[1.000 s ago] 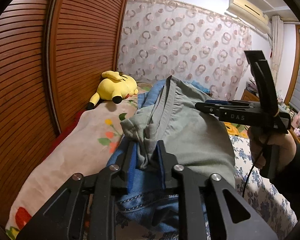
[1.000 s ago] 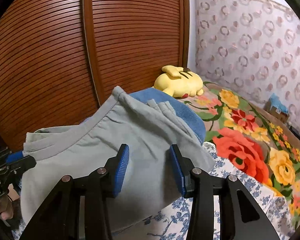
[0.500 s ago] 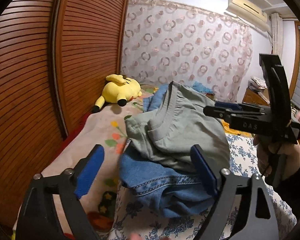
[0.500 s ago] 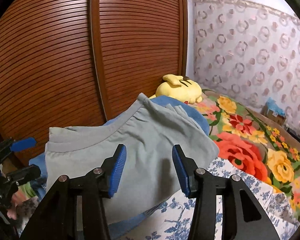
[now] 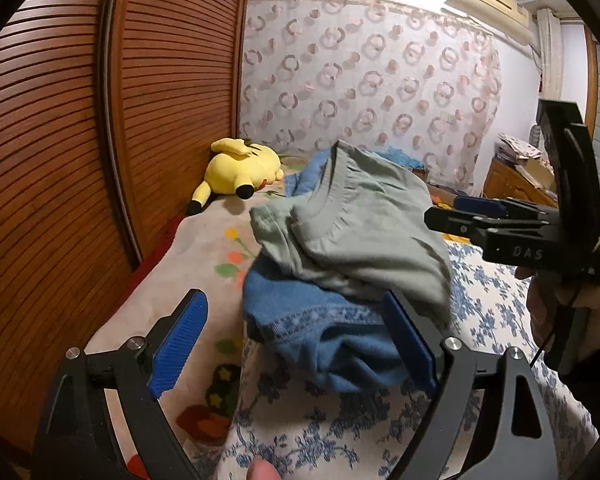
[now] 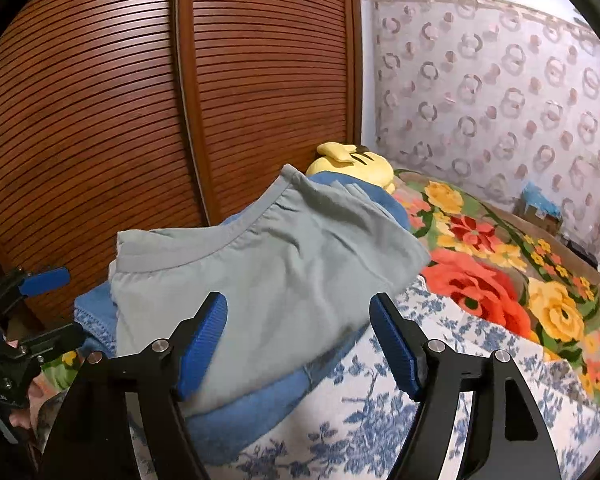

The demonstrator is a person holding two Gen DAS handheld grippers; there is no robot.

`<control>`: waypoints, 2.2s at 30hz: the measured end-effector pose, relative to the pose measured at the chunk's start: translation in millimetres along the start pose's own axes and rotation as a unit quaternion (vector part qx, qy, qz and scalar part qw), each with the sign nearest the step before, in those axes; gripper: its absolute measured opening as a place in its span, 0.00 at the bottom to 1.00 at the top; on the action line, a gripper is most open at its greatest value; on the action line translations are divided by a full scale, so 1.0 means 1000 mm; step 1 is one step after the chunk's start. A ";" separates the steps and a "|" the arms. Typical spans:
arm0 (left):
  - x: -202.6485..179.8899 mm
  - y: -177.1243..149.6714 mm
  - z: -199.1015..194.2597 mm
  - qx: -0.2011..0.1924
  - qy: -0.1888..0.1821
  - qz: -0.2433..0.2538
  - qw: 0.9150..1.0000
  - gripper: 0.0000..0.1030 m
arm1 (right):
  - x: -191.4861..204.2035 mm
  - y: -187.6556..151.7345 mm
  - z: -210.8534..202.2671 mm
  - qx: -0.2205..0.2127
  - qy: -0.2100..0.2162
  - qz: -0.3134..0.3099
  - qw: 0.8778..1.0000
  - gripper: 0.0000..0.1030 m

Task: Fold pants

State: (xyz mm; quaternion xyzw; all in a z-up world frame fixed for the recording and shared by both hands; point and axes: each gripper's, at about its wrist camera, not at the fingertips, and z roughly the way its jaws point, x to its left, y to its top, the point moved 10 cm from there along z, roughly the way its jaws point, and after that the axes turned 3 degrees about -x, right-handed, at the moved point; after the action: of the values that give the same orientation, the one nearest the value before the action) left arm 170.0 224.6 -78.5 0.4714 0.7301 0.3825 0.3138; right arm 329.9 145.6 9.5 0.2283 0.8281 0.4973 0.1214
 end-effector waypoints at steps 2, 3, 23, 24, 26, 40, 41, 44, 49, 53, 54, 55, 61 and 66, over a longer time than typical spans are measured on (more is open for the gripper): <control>-0.002 -0.003 -0.003 0.001 0.005 0.007 1.000 0.86 | 0.003 -0.003 -0.008 -0.002 -0.004 0.000 1.000 0.73; -0.004 -0.005 -0.006 0.000 0.006 0.012 1.000 0.86 | 0.006 -0.005 -0.013 -0.002 -0.006 0.000 1.000 0.74; -0.042 -0.013 -0.068 -0.020 -0.046 0.032 0.998 0.86 | 0.040 -0.044 -0.121 -0.032 -0.047 0.023 0.998 0.81; -0.044 -0.014 -0.070 -0.020 -0.050 0.032 0.998 0.86 | 0.040 -0.047 -0.127 -0.033 -0.049 0.025 0.998 0.82; -0.049 -0.014 -0.075 -0.023 -0.052 0.035 0.998 0.86 | 0.042 -0.053 -0.138 -0.034 -0.054 0.028 0.998 0.83; -0.096 -0.021 -0.100 -0.021 -0.089 0.061 0.994 0.86 | 0.042 -0.101 -0.223 -0.046 -0.100 0.070 0.991 0.85; -0.102 -0.023 -0.101 -0.020 -0.095 0.063 0.993 0.86 | 0.043 -0.104 -0.229 -0.047 -0.102 0.072 0.991 0.85; -0.119 -0.026 -0.103 -0.017 -0.106 0.070 0.992 0.86 | 0.039 -0.116 -0.249 -0.045 -0.115 0.080 0.989 0.86; -0.145 -0.032 -0.106 -0.011 -0.124 0.085 0.989 0.86 | 0.035 -0.128 -0.278 -0.047 -0.152 0.095 0.983 0.86; -0.168 -0.039 -0.109 -0.005 -0.139 0.096 0.986 0.86 | 0.034 -0.140 -0.300 -0.047 -0.180 0.106 0.977 0.86; -0.173 -0.041 -0.110 -0.004 -0.141 0.099 0.985 0.86 | 0.034 -0.143 -0.305 -0.051 -0.184 0.108 0.976 0.86; -0.179 -0.043 -0.111 -0.003 -0.144 0.102 0.984 0.86 | 0.034 -0.145 -0.309 -0.053 -0.190 0.111 0.974 0.86; -0.203 -0.045 -0.116 -0.002 -0.154 0.114 0.982 0.86 | 0.032 -0.151 -0.333 -0.062 -0.222 0.124 0.965 0.86; -0.216 -0.039 -0.124 -0.009 -0.162 0.116 0.980 0.86 | 0.029 -0.152 -0.349 -0.070 -0.239 0.134 0.959 0.86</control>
State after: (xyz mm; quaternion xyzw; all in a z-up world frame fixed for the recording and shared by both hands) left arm 128.4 -19.1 -27.6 0.6057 0.6067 0.3412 0.3854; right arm 116.2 -168.4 42.8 0.4405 0.7001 0.4965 0.2632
